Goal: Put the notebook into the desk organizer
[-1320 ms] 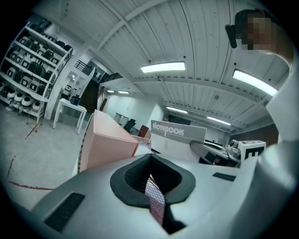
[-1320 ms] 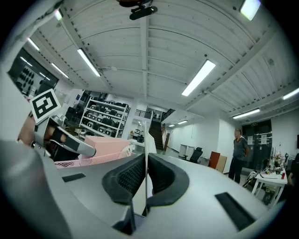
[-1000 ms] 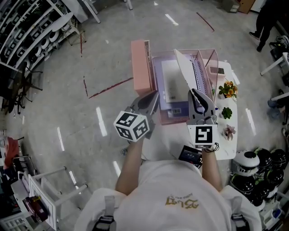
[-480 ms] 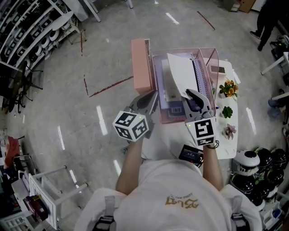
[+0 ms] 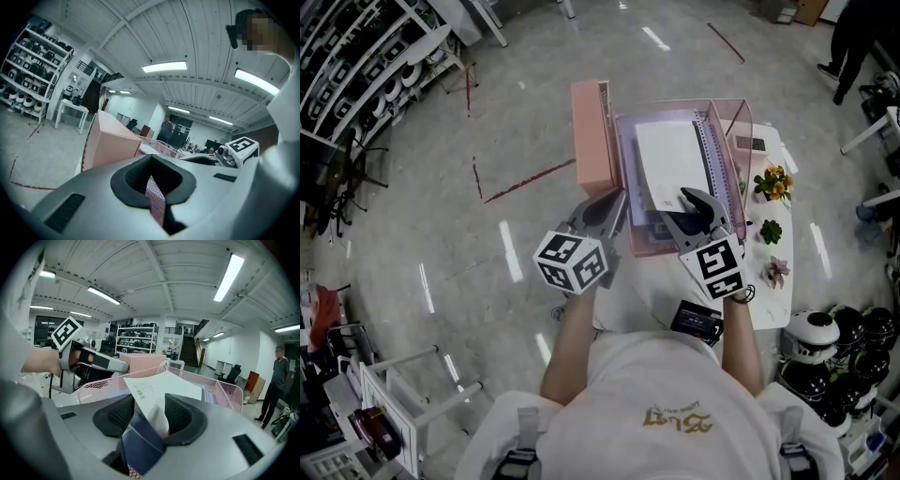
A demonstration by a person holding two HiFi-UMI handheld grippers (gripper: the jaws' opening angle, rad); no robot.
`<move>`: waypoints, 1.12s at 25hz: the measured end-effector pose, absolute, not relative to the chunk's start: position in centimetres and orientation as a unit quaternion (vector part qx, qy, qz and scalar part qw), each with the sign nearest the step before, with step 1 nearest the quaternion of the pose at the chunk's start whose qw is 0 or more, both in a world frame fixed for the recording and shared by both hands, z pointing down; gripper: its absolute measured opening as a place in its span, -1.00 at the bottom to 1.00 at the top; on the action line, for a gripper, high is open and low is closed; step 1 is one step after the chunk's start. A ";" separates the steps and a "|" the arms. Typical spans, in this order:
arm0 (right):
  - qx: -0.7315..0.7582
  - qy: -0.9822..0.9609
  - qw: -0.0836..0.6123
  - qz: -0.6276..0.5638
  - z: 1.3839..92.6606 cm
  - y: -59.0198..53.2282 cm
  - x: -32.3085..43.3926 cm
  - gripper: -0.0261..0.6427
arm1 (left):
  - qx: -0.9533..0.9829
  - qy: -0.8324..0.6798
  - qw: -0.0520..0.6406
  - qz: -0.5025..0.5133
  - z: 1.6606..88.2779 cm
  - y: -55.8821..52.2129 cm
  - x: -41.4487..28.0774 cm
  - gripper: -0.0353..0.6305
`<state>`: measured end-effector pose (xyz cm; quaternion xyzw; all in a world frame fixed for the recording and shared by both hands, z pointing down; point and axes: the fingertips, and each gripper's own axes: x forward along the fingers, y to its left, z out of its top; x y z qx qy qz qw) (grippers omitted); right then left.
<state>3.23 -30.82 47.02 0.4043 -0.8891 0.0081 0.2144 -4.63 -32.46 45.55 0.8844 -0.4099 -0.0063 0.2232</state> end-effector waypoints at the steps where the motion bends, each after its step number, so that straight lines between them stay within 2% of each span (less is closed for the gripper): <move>1: 0.401 -0.890 0.218 0.008 47.1 -30.8 3.1 -0.32 | 0.884 -0.410 0.223 -0.006 45.5 -32.5 -4.6 -0.84; 8: 0.374 -0.896 0.241 0.003 47.9 -30.3 2.4 -0.11 | 0.885 -0.408 0.223 -0.007 45.4 -32.3 -4.7 -0.84; 11: 0.364 -0.898 0.247 -0.001 48.0 -30.1 2.2 -0.09 | 0.886 -0.407 0.222 -0.008 45.2 -32.0 -4.7 -0.84; 18: 0.409 -0.896 0.172 0.011 45.4 -30.1 2.7 -0.06 | 0.887 -0.405 0.219 -0.010 44.8 -31.1 -4.9 -0.84; 24: 0.402 -0.899 0.172 0.020 45.4 -29.0 2.2 0.00 | 0.890 -0.398 0.220 -0.012 44.6 -30.2 -5.1 -0.84; 28: 0.418 -0.895 0.153 0.024 44.7 -28.2 2.3 -0.05 | 0.893 -0.397 0.212 -0.012 44.2 -29.6 -5.1 -0.84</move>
